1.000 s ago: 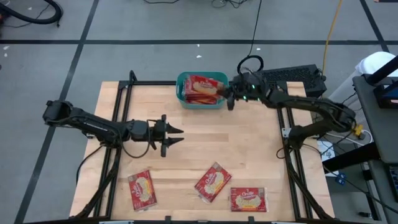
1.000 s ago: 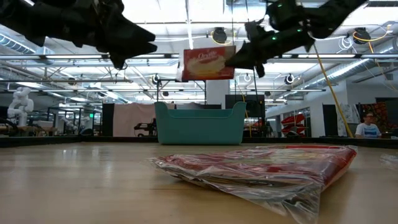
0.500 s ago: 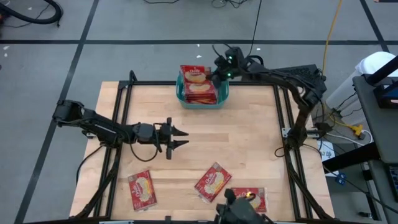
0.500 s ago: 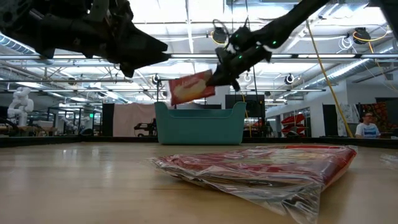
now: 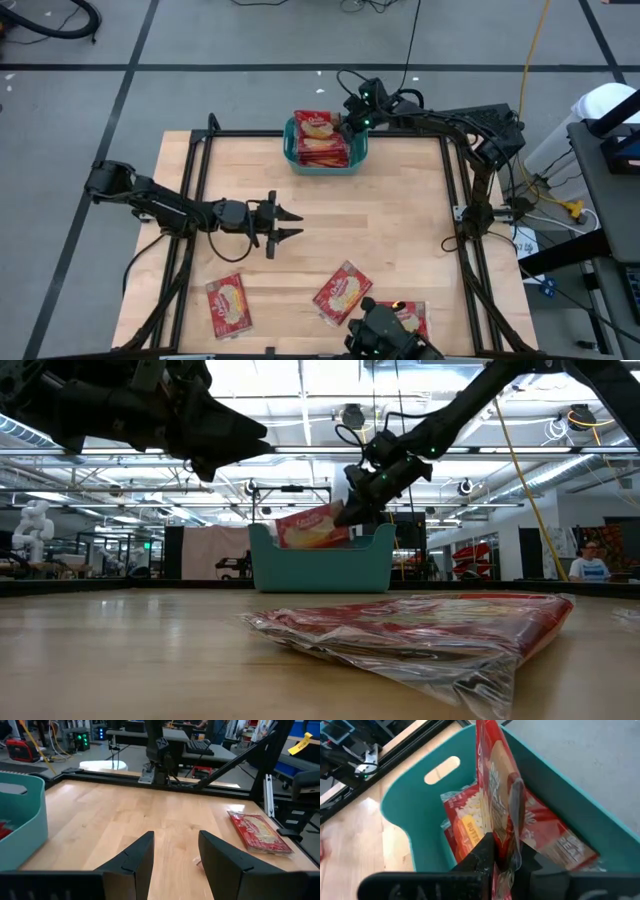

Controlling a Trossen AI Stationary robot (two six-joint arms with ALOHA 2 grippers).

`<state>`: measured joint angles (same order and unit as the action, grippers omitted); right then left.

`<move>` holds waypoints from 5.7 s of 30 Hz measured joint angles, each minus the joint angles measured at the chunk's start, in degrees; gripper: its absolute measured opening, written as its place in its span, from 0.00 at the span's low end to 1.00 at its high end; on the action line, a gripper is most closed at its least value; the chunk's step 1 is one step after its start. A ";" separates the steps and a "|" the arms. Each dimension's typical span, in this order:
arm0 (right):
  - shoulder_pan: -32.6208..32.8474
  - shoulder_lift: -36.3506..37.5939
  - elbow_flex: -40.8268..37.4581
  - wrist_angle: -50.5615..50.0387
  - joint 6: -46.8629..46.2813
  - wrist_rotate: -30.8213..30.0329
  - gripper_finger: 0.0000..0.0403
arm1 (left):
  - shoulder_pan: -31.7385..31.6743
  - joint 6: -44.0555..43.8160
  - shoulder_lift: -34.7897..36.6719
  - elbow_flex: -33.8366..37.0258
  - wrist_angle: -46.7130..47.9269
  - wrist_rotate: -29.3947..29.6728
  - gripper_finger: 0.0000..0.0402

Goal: Sort popcorn bags into baskets
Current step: Put the red popcorn bag into the green bin

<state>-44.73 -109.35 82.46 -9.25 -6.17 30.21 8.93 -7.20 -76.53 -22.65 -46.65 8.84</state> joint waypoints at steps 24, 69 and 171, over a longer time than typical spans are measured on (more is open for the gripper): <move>-0.44 0.50 -0.68 2.02 0.22 -6.48 0.32 | 0.19 -0.28 0.02 0.00 -0.20 -1.27 0.39; 55.64 34.72 -51.87 36.42 -23.12 -52.84 0.35 | 12.97 1.07 -9.34 -4.76 3.41 0.92 0.67; 58.73 29.06 -53.68 43.49 -22.12 -57.01 0.35 | -1.95 23.42 13.17 -10.23 45.23 0.26 0.01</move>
<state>14.00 -80.29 28.77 34.24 -28.29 -26.81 6.98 16.22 -63.37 -32.88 -1.42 9.10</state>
